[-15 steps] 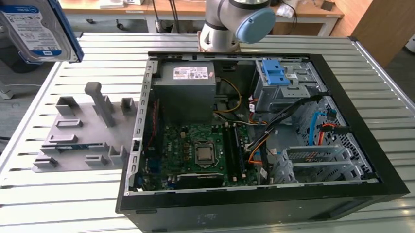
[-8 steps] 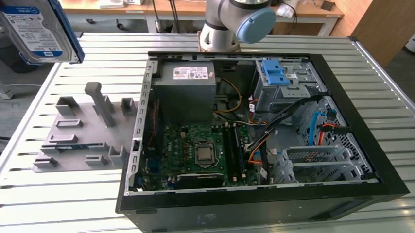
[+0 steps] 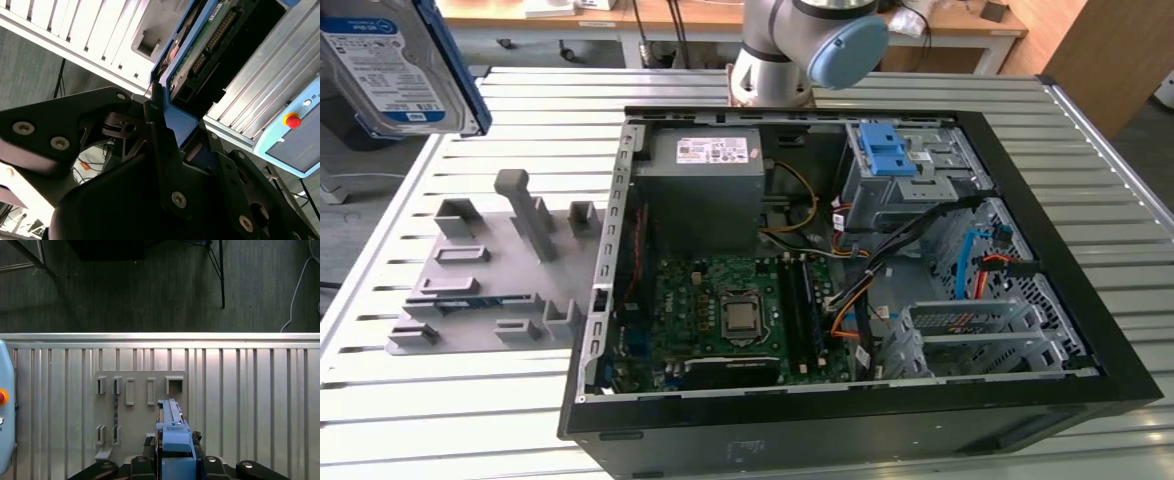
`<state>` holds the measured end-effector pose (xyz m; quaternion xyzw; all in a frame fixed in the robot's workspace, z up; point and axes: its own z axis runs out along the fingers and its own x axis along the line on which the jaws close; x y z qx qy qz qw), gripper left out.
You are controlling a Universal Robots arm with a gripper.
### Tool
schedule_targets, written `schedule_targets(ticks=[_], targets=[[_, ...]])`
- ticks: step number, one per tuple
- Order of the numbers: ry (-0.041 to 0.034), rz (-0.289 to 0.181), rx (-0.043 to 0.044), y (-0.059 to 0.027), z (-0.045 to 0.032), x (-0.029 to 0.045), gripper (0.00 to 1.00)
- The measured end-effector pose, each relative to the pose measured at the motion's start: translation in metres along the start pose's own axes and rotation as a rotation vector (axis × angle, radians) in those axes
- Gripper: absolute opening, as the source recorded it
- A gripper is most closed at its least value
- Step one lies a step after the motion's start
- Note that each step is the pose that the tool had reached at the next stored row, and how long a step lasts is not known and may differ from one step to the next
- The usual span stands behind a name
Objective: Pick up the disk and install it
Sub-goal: 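Pick up the disk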
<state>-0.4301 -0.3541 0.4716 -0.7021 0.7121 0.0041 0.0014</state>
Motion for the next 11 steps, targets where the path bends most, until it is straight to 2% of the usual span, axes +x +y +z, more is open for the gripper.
schedule_targets(ticks=[11], targets=[[0.0000, 0.000, 0.0000, 0.0000, -0.0138, 0.0000, 0.36]])
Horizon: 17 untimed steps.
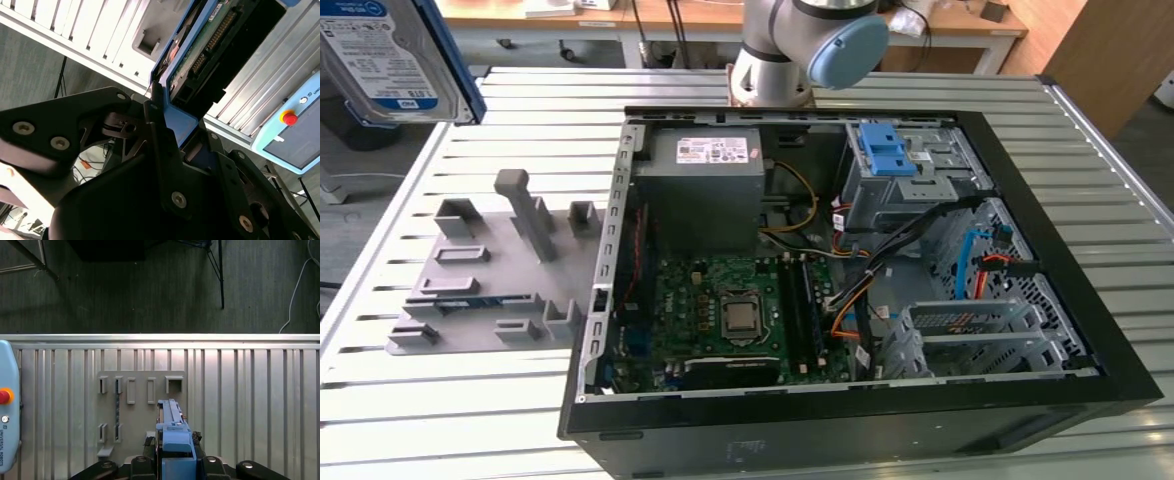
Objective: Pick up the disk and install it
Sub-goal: 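Pick up the disk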
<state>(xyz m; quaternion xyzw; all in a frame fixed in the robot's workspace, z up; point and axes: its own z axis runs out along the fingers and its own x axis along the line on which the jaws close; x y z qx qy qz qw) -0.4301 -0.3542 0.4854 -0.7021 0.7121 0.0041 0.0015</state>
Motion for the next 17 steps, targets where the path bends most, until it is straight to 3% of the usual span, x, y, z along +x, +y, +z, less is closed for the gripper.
schedule_targets(ticks=[7, 13, 17], targets=[[0.0001, 0.000, -0.0001, 0.0000, -0.0002, 0.0002, 0.36], [0.0000, 0.000, 0.0000, -0.0001, -0.0002, 0.0085, 0.36], [0.0000, 0.000, 0.0000, -0.0020, -0.0002, 0.0092, 0.36]])
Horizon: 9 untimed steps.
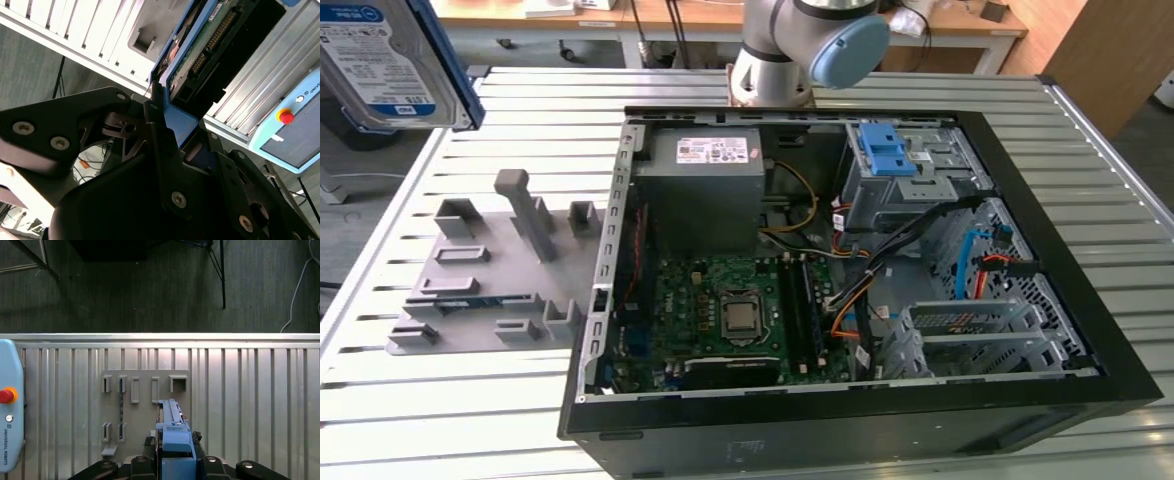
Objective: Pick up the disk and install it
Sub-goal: 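Pick up the disk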
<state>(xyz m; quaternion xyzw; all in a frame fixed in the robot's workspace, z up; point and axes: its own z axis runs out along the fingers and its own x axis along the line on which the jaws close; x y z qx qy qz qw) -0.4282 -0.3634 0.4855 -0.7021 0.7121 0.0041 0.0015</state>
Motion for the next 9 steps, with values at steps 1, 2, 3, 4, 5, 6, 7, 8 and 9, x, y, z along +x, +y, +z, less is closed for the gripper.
schedule_targets(ticks=[1, 2, 3, 4, 5, 6, 7, 8, 9], targets=[[0.0000, 0.000, 0.0001, -0.0010, 0.0000, 0.0000, 0.36], [0.0000, 0.000, 0.0001, -0.0022, 0.0001, 0.0000, 0.36], [0.0000, 0.000, 0.0000, -0.0035, 0.0000, 0.0000, 0.36], [0.0000, 0.000, 0.0000, -0.0048, 0.0000, -0.0001, 0.36], [0.0000, 0.000, 0.0000, -0.0062, 0.0000, -0.0001, 0.36], [0.0000, 0.000, 0.0000, -0.0076, 0.0000, -0.0001, 0.36], [0.0000, 0.000, 0.0000, -0.0089, 0.0000, -0.0001, 0.36], [0.0000, 0.000, 0.0000, -0.0101, 0.0000, -0.0001, 0.36], [-0.0001, 0.000, 0.0001, -0.0114, 0.0000, -0.0001, 0.36]])
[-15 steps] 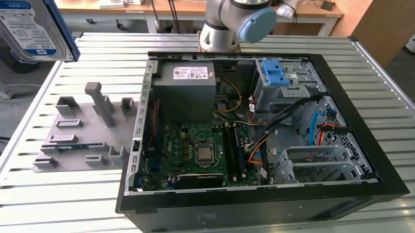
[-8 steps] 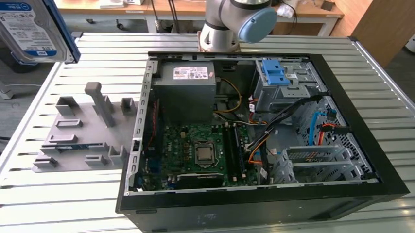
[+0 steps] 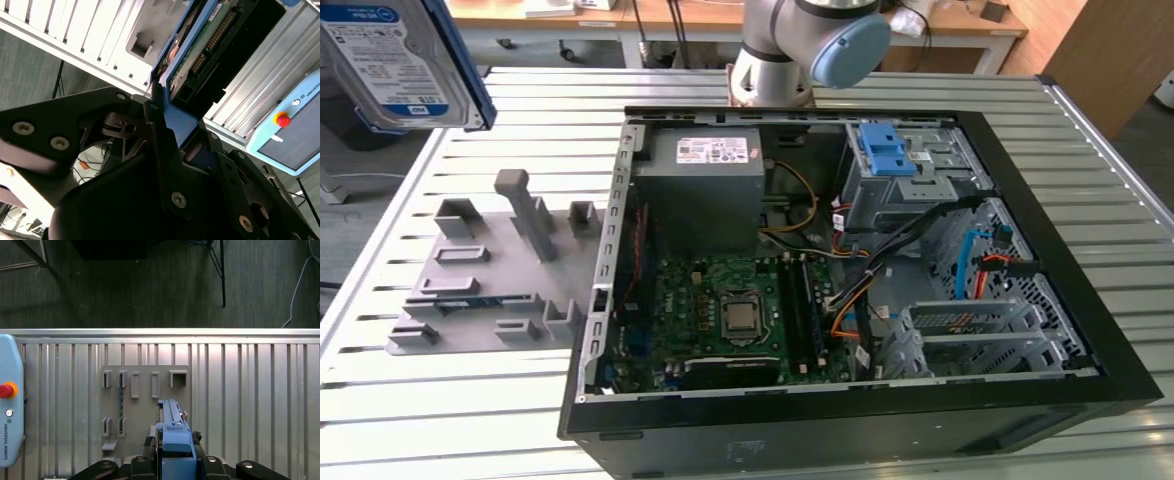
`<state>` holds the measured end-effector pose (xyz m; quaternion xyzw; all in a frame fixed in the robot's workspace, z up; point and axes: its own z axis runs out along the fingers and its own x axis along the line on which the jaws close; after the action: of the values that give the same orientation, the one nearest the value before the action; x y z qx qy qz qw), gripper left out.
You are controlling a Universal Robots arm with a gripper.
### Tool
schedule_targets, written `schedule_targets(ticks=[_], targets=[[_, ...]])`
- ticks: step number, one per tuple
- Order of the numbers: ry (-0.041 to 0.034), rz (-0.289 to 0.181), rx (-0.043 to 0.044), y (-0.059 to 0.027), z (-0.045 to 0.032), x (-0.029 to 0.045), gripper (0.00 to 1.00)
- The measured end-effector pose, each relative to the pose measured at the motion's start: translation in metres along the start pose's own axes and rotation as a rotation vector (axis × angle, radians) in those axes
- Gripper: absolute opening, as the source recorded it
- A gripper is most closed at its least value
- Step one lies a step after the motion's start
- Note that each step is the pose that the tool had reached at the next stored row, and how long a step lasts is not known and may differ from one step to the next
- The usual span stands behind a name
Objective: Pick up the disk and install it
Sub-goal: 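Pick up the disk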
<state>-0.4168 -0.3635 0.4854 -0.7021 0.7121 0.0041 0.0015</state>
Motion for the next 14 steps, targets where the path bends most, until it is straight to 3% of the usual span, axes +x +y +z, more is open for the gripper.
schedule_targets(ticks=[14], targets=[[0.0001, 0.000, 0.0000, -0.0173, -0.0001, -0.0002, 0.36]])
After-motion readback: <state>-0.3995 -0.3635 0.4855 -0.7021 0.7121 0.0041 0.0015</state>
